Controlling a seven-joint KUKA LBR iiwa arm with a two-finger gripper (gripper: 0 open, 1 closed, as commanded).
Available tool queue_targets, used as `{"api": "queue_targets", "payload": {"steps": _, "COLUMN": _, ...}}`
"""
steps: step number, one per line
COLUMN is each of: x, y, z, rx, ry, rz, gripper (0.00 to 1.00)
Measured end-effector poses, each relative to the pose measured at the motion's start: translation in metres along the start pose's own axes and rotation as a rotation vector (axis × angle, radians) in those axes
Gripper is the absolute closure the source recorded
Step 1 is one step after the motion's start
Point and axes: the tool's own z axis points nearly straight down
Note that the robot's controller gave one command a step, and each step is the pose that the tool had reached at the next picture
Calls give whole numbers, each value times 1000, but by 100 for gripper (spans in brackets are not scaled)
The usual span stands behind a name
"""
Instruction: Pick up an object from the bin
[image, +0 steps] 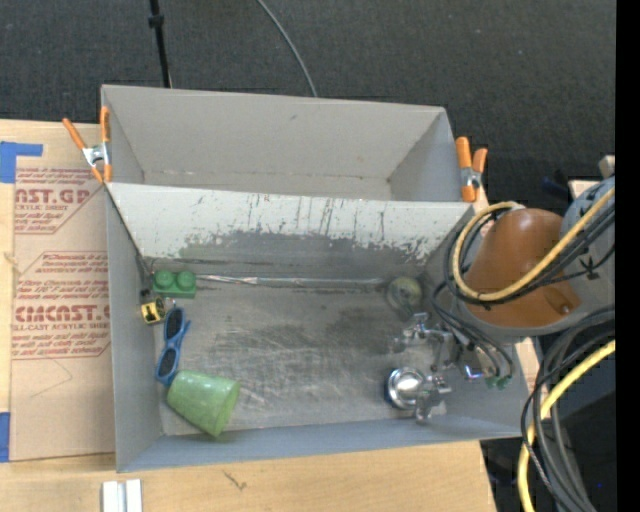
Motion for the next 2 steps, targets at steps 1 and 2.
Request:
{"api": "queue_targets", "payload": {"steps": 1, "x": 6, "y": -4, "z": -1, "rx": 2, "ry": 0, "rz": -68, "gripper": 0}}
{"api": "queue_targets", "payload": {"steps": 2, "x": 1, "y": -7, "z": 28, "rx": 3, "ry": -16, "rz": 87, "gripper": 0}}
